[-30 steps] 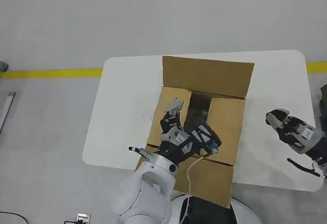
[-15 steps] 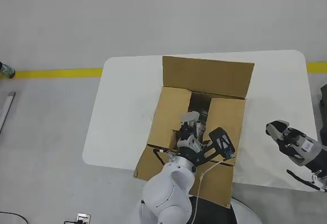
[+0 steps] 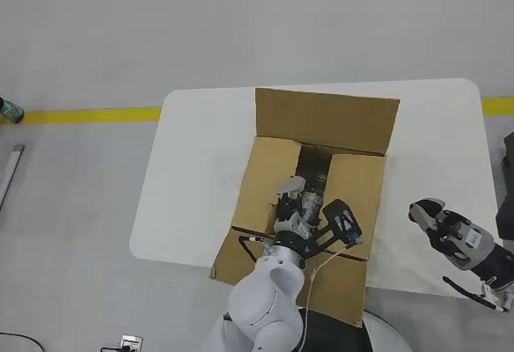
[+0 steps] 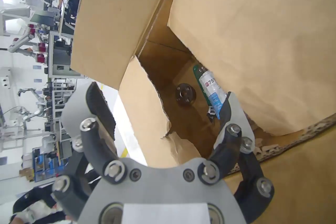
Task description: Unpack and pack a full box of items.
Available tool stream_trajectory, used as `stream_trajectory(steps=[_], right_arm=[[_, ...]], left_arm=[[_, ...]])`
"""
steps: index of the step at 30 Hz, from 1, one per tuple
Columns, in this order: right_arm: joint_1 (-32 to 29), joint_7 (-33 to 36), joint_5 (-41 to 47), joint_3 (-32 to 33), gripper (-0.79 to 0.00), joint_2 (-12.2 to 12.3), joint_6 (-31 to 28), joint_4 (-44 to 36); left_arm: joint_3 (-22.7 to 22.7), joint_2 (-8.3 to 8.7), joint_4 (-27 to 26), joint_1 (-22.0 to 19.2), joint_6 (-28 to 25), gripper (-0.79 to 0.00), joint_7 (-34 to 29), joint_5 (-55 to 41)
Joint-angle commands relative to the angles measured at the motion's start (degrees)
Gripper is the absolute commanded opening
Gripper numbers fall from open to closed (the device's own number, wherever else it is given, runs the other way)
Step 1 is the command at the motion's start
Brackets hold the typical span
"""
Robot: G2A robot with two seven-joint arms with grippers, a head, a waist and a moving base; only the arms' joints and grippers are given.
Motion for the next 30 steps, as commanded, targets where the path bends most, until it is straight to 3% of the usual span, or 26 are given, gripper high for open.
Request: stream_trajectory(steps=[1,10,11,12,13,14,15,16,22,23,25,26,27,28,30], right_arm=[[0.0,-0.1,-0.2,-0.1,-0.785,-0.1,0.0,-0.1],[0.4,0.4,-0.9,-1.1,-0.785,-0.3,0.2,-0.3],[0.4,0.4,-1.0,-1.2,-0.785,-0.3,0.2,-0.3],[0.5,0.4,-1.0,-1.3,-0.785,-0.4,0.2,-0.3],[0.5,0.4,-1.1,-1.5,-0.785,-0.4,0.2,-0.2],[0.6,0.5,-1.2,-1.7,-0.785,-0.4,0.2,-0.3],[0.7,0.7,-1.4,-2.0,-0.785,-0.4,0.2,-0.3],[0.8,0.8,-1.5,-2.2,-0.785,-0.5,0.3,-0.2],[2.9,5.3,-5.5,-4.1,-0.785,-0.3,-0.2,-0.2],[3.4,5.9,-5.6,-4.7,-0.785,-0.3,-0.1,-0.1],[4.5,7.6,-6.3,-5.7,-0.785,-0.2,0.3,0.2],[5.1,8.4,-6.7,-6.2,-0.785,-0.2,0.5,0.5],[5.7,9.0,-7.0,-6.7,-0.785,-0.1,0.7,0.8],[6.3,9.8,-7.3,-7.2,-0.785,-0.1,0.8,1.1],[7.5,10.5,-7.5,-8.1,-0.785,-0.1,1.1,1.8]], left_arm=[[0.2,-0.32,0.9,-0.3,1.0,0.0,-1.8,0.4],[0.8,-2.01,6.8,-4.7,0.3,0.0,-13.0,4.4],[0.9,-2.18,7.2,-5.0,0.3,-0.034,-13.3,4.4],[1.2,-2.3,7.5,-5.4,0.0,-0.203,-13.4,5.0],[1.4,-2.38,7.9,-5.7,-0.1,-0.431,-13.5,6.0],[1.7,-2.42,8.3,-5.8,-0.4,-0.514,-13.5,7.2],[1.7,-2.45,8.4,-5.9,-0.3,-0.693,-13.5,8.3],[1.7,-2.5,8.5,-5.8,-0.1,-0.785,-13.4,8.7],[0.3,-2.84,8.2,-5.4,0.0,-0.779,-13.0,10.0],[0.2,-2.91,8.0,-5.3,-0.1,-0.554,-13.0,10.2],[-0.2,-3.04,7.7,-5.2,-0.3,-0.514,-13.0,10.4],[-0.4,-3.11,7.6,-5.2,-0.3,-0.431,-13.0,10.5],[-0.6,-3.18,7.5,-5.2,-0.3,-0.108,-13.1,10.6],[-0.9,-3.26,7.4,-5.2,-0.3,0.0,-13.2,10.7],[-1.5,-3.43,6.9,-5.4,-0.3,0.0,-13.4,10.8]])
